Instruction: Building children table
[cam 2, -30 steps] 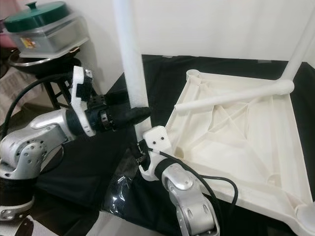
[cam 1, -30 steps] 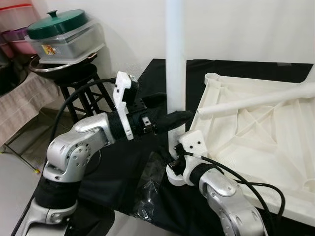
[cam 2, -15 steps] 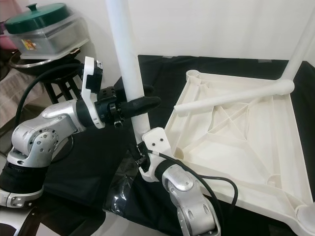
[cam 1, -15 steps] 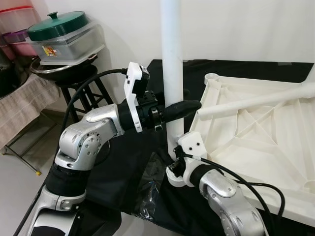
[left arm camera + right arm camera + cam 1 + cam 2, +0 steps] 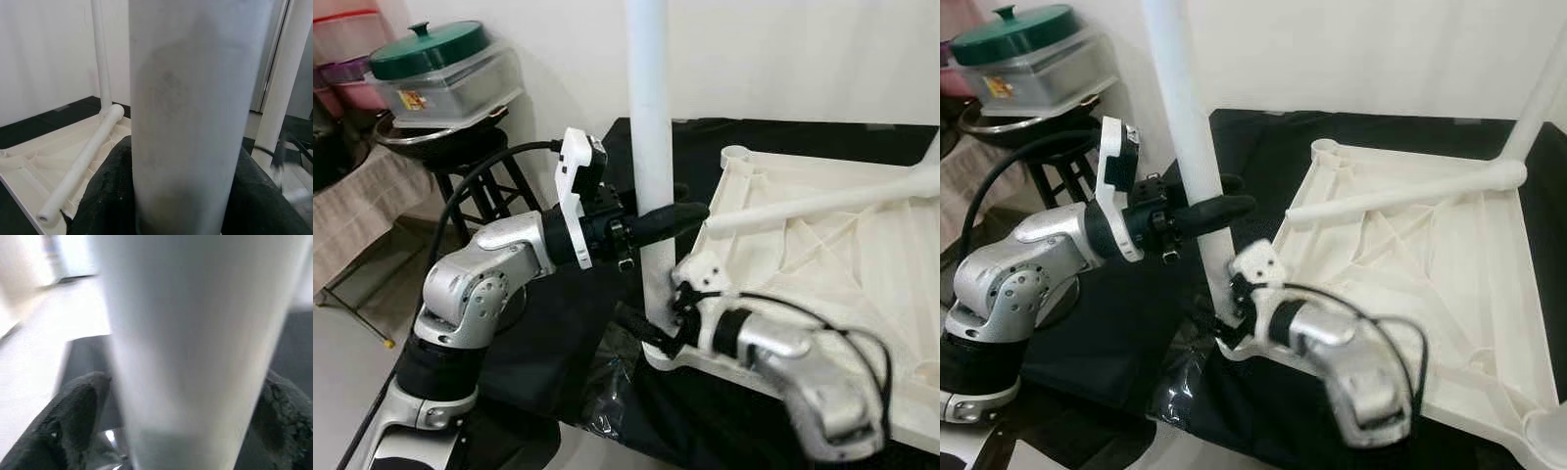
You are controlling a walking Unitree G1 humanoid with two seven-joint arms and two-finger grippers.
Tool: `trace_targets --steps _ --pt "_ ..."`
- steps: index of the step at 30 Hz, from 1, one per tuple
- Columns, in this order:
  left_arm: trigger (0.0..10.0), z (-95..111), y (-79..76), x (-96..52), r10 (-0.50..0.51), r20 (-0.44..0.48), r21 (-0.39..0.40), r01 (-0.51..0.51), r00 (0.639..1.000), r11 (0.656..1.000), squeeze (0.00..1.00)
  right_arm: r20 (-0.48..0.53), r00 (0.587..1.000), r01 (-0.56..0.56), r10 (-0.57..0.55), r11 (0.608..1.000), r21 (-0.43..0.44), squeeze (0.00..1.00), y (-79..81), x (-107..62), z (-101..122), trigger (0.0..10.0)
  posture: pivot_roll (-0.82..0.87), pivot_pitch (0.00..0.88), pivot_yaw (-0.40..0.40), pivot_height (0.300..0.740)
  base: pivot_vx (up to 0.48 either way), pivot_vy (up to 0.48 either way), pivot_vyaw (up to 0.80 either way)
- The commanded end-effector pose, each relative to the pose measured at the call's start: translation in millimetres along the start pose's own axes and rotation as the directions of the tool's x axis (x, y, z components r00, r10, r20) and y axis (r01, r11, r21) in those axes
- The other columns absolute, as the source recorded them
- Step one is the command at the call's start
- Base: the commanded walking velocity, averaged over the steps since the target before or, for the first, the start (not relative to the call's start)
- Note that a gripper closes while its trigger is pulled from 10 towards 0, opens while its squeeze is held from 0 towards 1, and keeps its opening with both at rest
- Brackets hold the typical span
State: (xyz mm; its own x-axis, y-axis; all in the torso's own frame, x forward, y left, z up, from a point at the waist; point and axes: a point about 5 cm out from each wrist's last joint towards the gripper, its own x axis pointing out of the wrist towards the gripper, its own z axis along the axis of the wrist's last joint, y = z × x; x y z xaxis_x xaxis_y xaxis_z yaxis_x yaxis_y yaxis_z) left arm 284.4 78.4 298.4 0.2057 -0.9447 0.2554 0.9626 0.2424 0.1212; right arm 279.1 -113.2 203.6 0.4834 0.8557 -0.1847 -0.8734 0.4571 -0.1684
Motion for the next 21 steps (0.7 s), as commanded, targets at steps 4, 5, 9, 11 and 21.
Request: trace_targets --steps 4,5,9,11,21 --pt "1.6 -11 -7.2 -3.4 -0.041 -0.07 -0.009 0.041 0.997 0.999 0.0 -0.005 0.99 -0.139 0.139 0.988 -0.061 0.0 -18.0 6.7 8 10.0 0.04 0.075 0.048 0.74 0.0 0.0 0.0" --pt "1.6 -11 -7.2 -3.4 -0.041 -0.07 -0.009 0.041 0.997 0.999 0.0 -0.005 0.99 -0.139 0.139 0.988 -0.061 0.0 -18.0 6.7 8 10.0 0.04 0.075 0.048 0.74 0.0 0.0 0.0" --pt "2.0 -12 -10.5 -3.2 -0.07 -0.091 -0.002 0.07 0.993 0.998 0.0 -0.018 0.981 -0.194 0.193 0.977 -0.089 0.0 -34.7 15.9 18 10.0 0.05 0.074 0.047 0.74 0.0 0.0 0.0" --pt "2.0 -12 -10.5 -3.2 -0.07 -0.091 -0.002 0.07 0.993 0.998 0.0 -0.018 0.981 -0.194 0.193 0.977 -0.089 0.0 -34.7 15.9 18 10.0 0.05 0.074 0.047 0.74 0.0 0.0 0.0" --pt "7.6 -8 -12.8 2.8 -0.108 -0.084 0.014 0.11 0.991 0.994 0.0 -0.023 0.929 -0.371 0.37 0.927 -0.049 0.0 -47.8 25.7 18 0.0 0.05 0.065 0.045 0.74 0.0 0.0 0.0"
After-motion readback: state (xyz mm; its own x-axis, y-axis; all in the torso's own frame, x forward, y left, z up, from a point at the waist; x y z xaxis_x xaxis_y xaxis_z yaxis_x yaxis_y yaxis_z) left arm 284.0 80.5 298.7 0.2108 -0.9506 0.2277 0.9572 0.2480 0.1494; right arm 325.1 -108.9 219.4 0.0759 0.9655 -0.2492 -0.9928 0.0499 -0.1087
